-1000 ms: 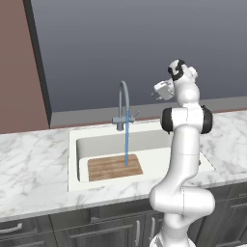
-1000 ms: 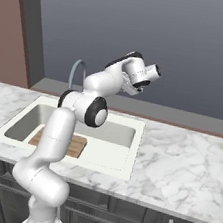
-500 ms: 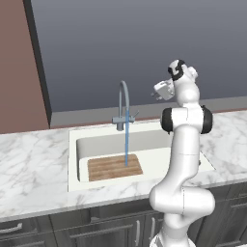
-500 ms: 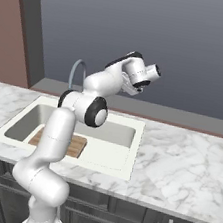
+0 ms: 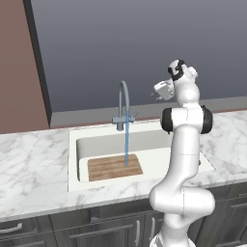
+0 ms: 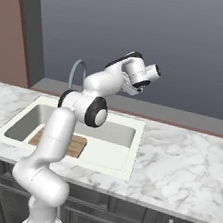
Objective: Turn on the sink faucet with hot water and rinse the cutting board for ten seconds, then turn off the faucet. Push the cutting board to reach the water if necessary.
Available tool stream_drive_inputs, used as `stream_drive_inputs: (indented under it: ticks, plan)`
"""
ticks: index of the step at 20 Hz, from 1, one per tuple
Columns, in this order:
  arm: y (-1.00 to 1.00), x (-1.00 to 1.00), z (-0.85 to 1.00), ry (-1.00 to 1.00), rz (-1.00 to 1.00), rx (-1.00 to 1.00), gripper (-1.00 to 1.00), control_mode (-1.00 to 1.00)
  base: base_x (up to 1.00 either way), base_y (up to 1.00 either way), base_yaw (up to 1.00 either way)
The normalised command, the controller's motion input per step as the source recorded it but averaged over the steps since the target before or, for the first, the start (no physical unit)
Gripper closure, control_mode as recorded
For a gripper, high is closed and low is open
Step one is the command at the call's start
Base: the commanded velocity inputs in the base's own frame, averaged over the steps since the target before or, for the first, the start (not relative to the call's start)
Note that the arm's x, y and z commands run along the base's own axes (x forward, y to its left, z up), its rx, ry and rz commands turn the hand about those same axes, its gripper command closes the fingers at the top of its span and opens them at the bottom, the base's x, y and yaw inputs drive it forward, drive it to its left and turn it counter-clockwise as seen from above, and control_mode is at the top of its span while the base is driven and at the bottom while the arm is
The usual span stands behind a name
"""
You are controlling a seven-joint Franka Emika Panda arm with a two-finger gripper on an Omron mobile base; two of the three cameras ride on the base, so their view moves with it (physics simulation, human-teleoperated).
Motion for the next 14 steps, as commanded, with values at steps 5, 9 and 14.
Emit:
stream_drive_inputs:
  ticks: [5, 9, 14]
  plan:
    - [0.0, 0.0, 0.0, 0.0, 0.0, 0.0, -1.0, -1.0, 0.0, 0.0, 0.0]
    - [0.0, 0.0, 0.0, 0.0, 0.0, 0.0, -1.0, -1.0, 0.0, 0.0, 0.0]
    - [0.0, 0.0, 0.0, 0.0, 0.0, 0.0, -1.0, -1.0, 0.0, 0.0, 0.0]
